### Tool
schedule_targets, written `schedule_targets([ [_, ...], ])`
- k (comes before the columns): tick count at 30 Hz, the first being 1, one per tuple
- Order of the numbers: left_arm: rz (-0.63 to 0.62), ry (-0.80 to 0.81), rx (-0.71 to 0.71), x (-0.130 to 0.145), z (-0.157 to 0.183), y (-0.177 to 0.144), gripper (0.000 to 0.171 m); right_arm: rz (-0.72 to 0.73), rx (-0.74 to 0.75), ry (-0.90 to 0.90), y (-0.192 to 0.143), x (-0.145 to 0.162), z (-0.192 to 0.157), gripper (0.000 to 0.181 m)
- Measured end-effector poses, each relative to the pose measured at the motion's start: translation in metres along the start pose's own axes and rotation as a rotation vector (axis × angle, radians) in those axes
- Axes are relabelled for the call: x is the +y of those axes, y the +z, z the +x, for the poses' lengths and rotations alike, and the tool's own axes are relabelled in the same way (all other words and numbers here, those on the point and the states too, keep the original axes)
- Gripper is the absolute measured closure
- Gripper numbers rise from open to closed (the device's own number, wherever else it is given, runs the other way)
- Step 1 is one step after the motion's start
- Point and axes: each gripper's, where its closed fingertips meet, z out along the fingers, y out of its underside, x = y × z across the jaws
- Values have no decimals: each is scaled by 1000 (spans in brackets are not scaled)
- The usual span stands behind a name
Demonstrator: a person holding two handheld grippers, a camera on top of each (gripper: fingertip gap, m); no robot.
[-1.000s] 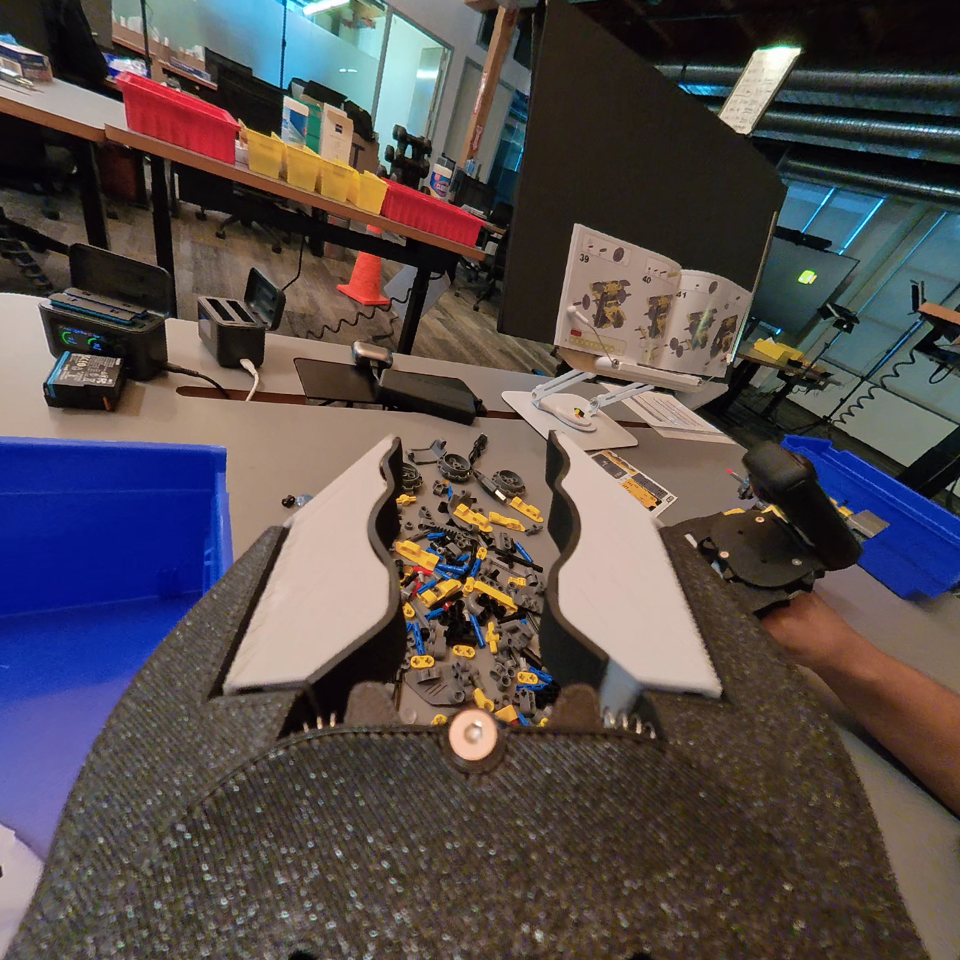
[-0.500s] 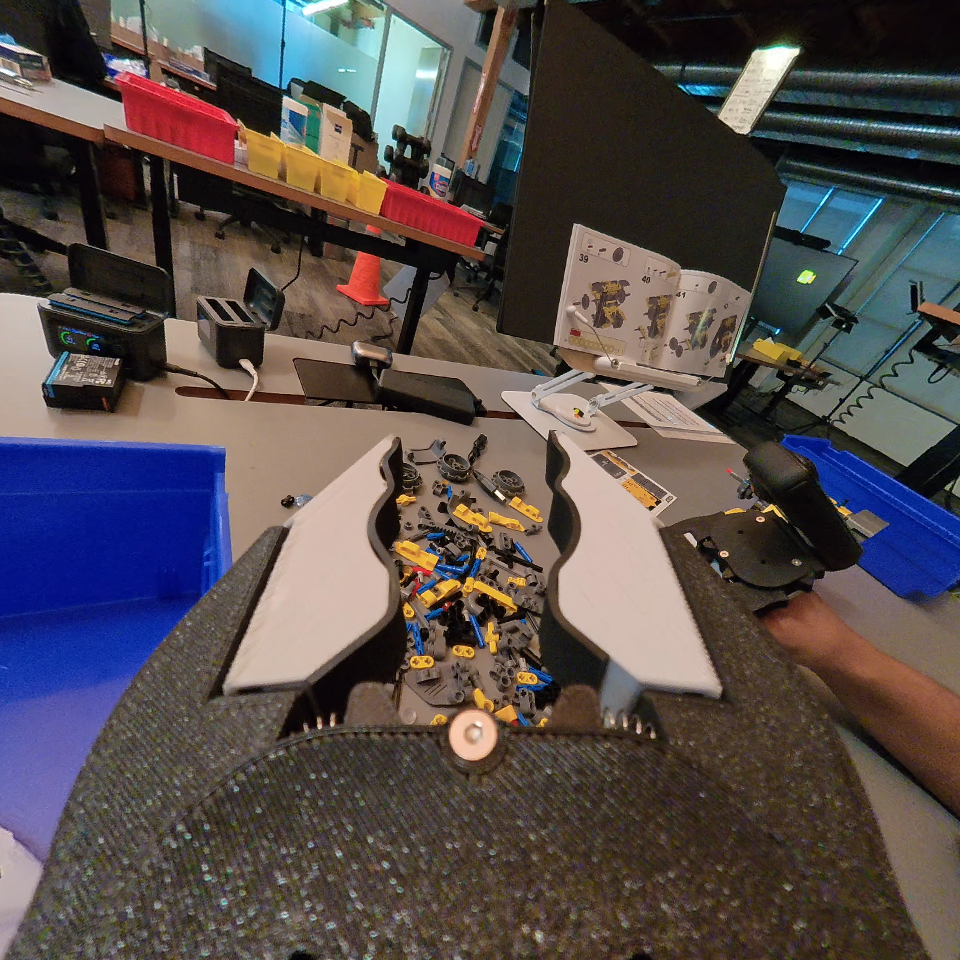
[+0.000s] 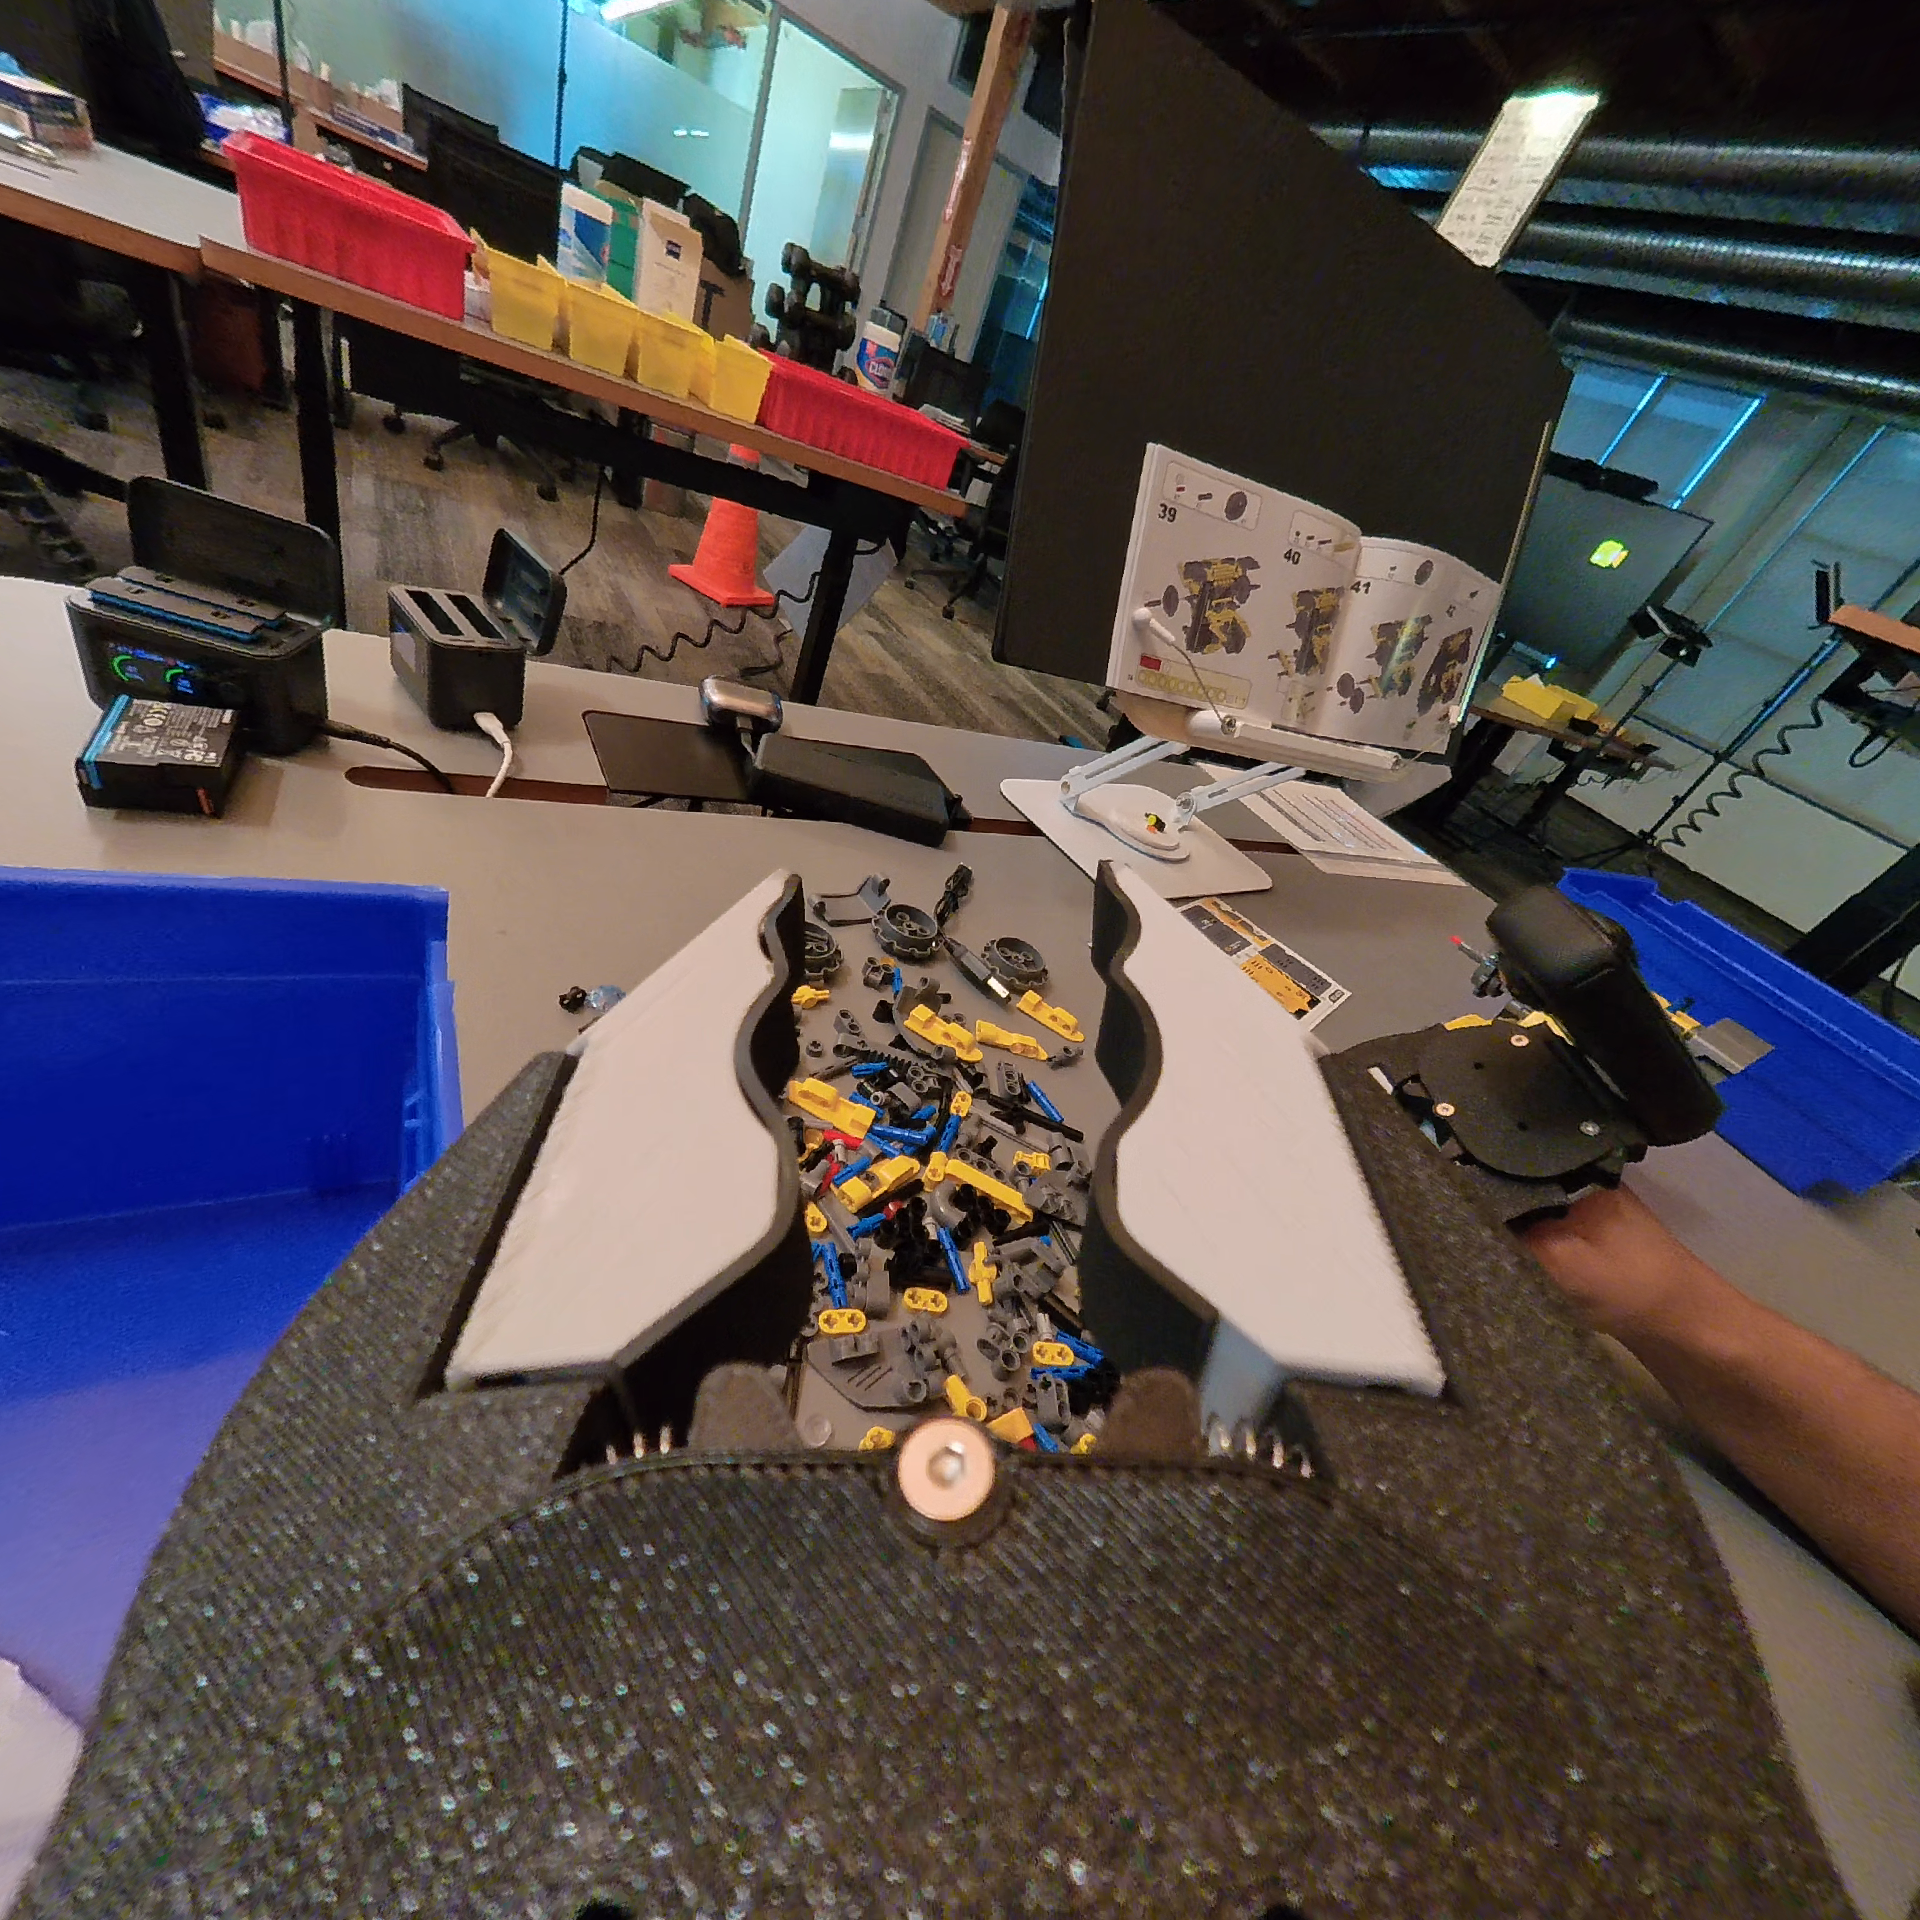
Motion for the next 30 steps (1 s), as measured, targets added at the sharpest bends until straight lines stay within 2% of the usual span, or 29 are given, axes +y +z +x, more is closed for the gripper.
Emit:
schedule_targets([
  [30,-8,-1,2,2,0,1,117,-8,-23,-9,1,1,-6,176],
])
